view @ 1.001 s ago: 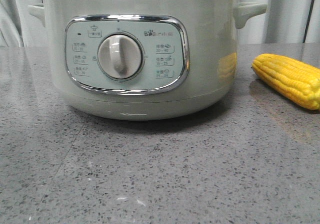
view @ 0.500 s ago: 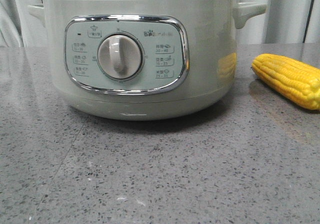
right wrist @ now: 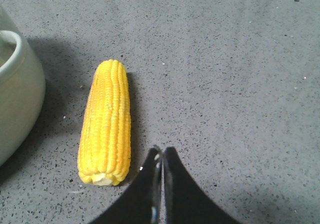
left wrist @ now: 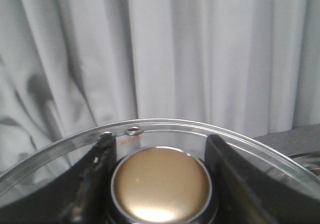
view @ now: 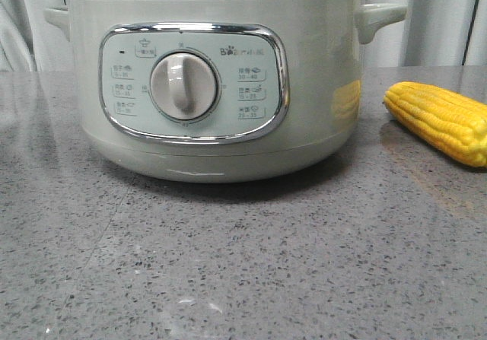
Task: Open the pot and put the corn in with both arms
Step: 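Lift the glass lid off the cooker with the left gripper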
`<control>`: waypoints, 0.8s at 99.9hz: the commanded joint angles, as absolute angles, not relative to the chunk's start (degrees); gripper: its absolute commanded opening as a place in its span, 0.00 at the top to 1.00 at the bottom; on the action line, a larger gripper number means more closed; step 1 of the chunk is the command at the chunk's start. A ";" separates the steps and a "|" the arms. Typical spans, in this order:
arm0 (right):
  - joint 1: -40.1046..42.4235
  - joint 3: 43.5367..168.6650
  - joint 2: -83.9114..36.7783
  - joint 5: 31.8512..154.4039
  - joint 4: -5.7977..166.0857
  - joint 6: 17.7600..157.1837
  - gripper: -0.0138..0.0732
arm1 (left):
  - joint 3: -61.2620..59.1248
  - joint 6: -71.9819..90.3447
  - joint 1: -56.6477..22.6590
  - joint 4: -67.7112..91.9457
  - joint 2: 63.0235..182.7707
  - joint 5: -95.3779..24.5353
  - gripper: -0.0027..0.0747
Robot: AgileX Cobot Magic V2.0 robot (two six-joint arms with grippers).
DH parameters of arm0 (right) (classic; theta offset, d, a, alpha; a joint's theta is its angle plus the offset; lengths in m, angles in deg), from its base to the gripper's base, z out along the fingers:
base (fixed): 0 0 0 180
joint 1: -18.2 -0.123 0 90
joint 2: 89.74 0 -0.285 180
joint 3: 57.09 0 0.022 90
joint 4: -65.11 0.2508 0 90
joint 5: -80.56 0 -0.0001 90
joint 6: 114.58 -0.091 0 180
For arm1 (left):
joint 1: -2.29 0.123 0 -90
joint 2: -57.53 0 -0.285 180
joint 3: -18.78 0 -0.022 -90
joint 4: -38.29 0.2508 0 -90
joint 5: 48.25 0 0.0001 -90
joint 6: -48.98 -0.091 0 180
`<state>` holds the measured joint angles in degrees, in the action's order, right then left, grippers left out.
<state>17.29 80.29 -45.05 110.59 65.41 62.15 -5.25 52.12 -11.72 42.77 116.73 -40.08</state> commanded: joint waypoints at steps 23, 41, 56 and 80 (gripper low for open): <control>17.25 82.39 -44.63 106.79 65.11 62.27 0.91 | -22.18 51.93 -9.11 42.09 108.70 -61.35 0.99; 17.25 82.39 -44.63 106.79 65.11 62.27 0.91 | -29.95 51.93 -9.11 38.29 108.70 -67.68 0.99; 17.25 82.39 -44.63 106.79 65.11 62.27 0.91 | -32.80 51.93 -9.11 37.16 108.83 -69.49 0.99; 17.25 82.39 -44.63 106.79 65.11 62.27 0.91 | -33.36 51.93 -9.11 37.16 116.67 -72.32 0.99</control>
<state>17.29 80.29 -45.05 110.59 65.41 62.15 -35.38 51.85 -9.25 37.61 113.75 -61.71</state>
